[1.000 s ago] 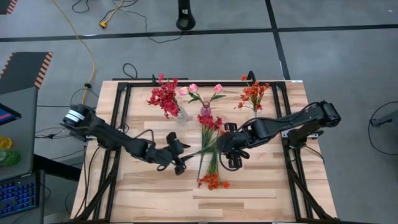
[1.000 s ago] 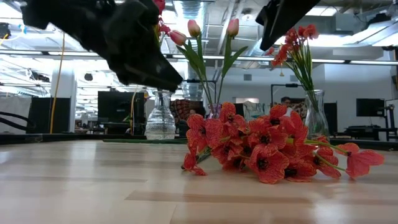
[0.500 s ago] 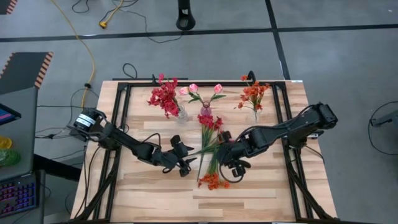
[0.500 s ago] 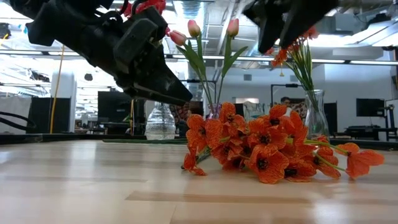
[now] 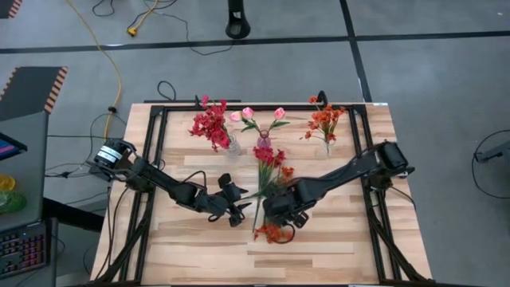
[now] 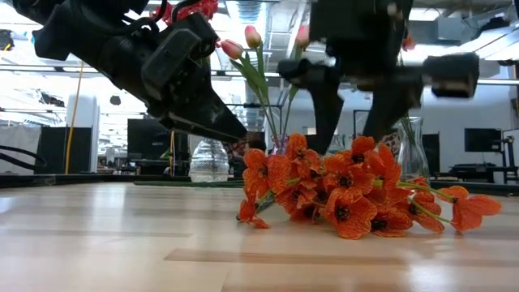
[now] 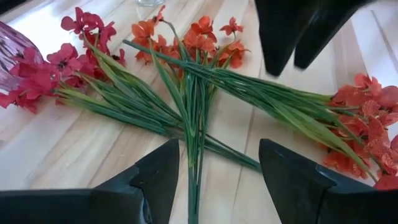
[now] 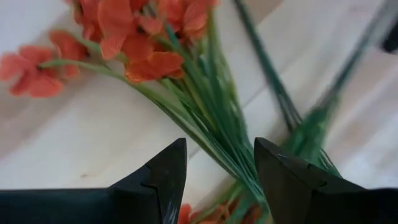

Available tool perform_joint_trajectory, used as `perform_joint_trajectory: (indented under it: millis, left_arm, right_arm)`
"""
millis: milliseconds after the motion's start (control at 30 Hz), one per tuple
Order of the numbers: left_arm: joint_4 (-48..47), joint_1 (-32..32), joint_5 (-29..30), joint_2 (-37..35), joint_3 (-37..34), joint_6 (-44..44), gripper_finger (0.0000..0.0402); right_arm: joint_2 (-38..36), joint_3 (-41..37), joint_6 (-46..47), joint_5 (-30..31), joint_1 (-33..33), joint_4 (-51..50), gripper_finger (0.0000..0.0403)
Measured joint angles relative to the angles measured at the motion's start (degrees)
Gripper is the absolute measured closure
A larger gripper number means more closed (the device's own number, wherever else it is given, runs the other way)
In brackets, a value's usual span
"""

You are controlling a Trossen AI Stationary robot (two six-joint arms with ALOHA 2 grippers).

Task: Sort flowers into vase by color
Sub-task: Put the bottom orange flowers into the right transparent vase

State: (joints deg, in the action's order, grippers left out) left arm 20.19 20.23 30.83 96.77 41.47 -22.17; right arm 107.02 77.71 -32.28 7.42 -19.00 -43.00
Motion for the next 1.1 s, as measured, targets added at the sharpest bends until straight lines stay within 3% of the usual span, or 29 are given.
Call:
perform_joint_trajectory:
  millis: [500,933,1100]
  left_arm:
    - [-0.2,0.0,-0.3,0.0,0.0,-0.1,0.0193]
    - [-0.2,0.0,-0.5,0.0,0.0,-0.1,0.0193]
    - [-0.2,0.0,-0.5,0.0,0.0,-0.1,0.0193]
  right_arm:
    - [7.4,0.0,-4.4,4.7,0.1,3.1,0.0205]
    - [8.1,0.5,-2.2,4.5,-0.4,2.6,0.0361]
    - [8.0,2.6,-0.4,3.9,-1.2,2.0,0.0367]
